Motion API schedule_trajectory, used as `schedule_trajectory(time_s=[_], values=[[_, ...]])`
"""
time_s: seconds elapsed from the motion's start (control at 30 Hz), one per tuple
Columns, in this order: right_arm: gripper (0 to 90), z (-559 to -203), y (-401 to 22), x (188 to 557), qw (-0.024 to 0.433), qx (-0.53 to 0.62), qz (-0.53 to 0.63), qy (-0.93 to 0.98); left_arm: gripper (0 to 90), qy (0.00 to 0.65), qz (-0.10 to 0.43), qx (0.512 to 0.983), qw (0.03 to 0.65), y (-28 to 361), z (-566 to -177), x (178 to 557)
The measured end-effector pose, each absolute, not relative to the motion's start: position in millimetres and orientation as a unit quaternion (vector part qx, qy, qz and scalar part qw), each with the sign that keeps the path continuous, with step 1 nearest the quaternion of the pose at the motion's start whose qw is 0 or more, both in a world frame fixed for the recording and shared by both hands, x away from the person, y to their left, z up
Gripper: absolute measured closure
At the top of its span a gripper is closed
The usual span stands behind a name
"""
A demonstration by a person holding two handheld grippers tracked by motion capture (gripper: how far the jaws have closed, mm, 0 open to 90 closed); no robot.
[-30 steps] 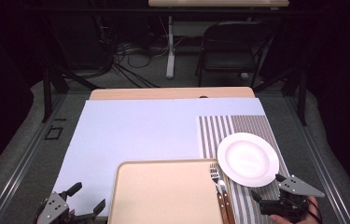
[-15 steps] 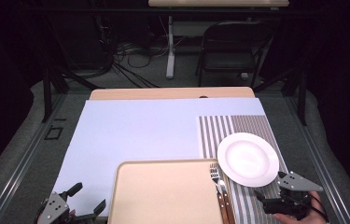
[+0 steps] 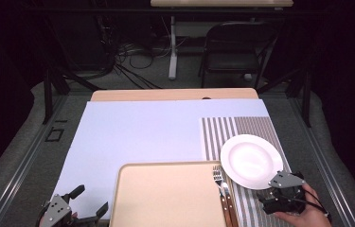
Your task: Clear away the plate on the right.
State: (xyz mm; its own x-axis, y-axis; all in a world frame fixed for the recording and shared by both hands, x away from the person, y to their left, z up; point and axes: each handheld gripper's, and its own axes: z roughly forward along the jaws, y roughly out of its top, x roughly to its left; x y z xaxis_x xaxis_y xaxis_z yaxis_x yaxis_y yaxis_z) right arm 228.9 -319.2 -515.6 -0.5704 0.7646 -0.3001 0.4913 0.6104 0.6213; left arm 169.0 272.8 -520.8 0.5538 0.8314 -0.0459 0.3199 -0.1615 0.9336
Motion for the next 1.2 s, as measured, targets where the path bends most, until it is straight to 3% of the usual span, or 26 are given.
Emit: schedule_trajectory(time_s=[1.2], values=[[3.9, -542.6, -301.2, 258.0, 0.320, 0.334, 0.154, 0.873, 2.9, 0.398, 0.248, 0.722, 0.508, 272.8, -521.7, 169.8]])
